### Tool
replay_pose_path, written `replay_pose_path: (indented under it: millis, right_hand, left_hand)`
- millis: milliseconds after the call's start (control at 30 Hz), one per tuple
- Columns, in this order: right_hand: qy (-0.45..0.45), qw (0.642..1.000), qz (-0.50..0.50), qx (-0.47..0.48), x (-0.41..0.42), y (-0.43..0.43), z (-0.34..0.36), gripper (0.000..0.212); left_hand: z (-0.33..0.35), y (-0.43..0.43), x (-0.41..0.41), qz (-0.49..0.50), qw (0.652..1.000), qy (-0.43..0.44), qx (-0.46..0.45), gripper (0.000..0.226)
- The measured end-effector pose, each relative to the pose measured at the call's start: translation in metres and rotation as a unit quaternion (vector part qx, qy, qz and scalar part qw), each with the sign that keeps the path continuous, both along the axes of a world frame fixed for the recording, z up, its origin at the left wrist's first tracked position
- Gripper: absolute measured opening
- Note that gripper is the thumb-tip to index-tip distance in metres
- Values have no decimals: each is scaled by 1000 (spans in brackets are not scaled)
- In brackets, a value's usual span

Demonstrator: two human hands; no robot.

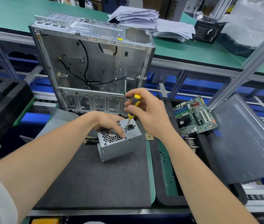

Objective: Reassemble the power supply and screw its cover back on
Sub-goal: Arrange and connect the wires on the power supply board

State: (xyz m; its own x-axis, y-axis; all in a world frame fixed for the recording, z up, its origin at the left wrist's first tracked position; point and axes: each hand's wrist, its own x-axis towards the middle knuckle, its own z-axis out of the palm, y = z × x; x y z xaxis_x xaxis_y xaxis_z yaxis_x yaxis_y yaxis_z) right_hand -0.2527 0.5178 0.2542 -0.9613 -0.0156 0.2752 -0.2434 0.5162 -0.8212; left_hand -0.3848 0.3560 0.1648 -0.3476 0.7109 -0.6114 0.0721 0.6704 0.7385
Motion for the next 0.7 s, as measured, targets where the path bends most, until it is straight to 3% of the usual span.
replay_pose_path:
  millis: [200,333,400,533,700]
  right_hand:
    - [-27,997,-44,58,-6,17,2,27]
    - [-92,988,-60,111,-16,22,-17,27]
    - [-110,983,-66,129,-22,24,-30,26]
    - [-172,973,-57,143,-33,24,-51,25]
    - [-207,965,-43,156,-38,21,-65,27]
  left_hand:
    - [6,3,5,-2,1000,13,-10,70]
    - [16,-5,4,8,991,114,-64,92]
    - [19,-13,2,7,986,143,-89,82]
    - [18,-29,7,71,994,58,-59,47]
    - [19,-35,20,136,988,49,-52,33]
